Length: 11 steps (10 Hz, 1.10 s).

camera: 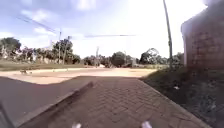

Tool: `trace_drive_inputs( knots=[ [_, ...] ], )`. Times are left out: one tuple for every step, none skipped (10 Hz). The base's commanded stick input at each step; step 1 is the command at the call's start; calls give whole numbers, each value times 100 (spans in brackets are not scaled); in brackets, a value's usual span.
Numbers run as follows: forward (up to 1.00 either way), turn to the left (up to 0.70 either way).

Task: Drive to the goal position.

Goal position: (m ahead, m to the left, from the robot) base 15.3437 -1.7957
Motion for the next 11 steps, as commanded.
trace_drive_inputs(
  knots=[
    [0, 0],
    [0, 0],
    [0, 0],
    [0, 0],
    [0, 0],
    [0, 0],
    [0, 0],
    [0, 0],
    [14, 0],
    [70, 0],
    [70, 0]
  ],
)
